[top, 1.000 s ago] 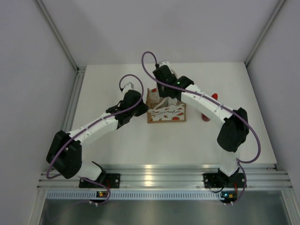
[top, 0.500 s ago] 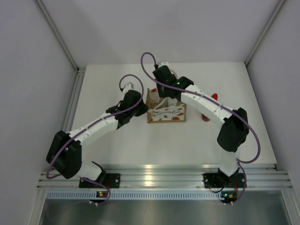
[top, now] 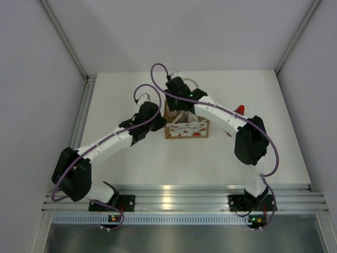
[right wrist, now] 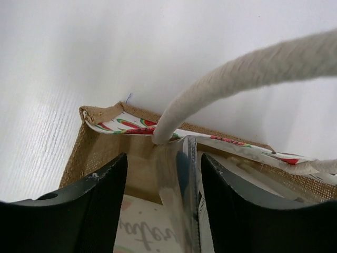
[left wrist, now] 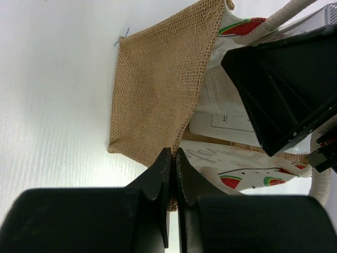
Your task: Take the personal care products out of the canvas bag
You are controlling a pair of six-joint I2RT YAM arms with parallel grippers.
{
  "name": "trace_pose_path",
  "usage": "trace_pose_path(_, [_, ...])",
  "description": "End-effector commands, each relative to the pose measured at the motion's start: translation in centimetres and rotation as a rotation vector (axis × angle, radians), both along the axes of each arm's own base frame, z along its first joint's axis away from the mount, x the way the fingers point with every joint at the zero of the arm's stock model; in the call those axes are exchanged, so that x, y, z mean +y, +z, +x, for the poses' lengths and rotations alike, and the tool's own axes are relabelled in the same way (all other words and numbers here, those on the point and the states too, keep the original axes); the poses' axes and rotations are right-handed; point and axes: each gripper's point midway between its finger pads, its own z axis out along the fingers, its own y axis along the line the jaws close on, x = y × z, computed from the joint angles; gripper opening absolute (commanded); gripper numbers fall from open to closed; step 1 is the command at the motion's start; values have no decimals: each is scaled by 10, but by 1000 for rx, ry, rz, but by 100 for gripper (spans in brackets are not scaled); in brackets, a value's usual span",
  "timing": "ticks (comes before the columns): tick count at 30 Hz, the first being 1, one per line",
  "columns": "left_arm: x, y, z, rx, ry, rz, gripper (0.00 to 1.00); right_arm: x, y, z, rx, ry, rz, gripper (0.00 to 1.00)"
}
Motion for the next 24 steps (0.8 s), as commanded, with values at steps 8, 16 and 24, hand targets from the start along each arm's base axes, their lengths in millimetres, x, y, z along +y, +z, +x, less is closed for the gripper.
trace_pose_path(8, [12,-16,-10,46,11,55,0,2,47,1,-86,8,64,70])
trace_pose_path(16, [14,-18,-13,48,7,62,0,3,65,12,-96,22,68,69])
trace_pose_path(24, [15,-19,-12,47,4,69,0,5,72,4,-63,65,81,72])
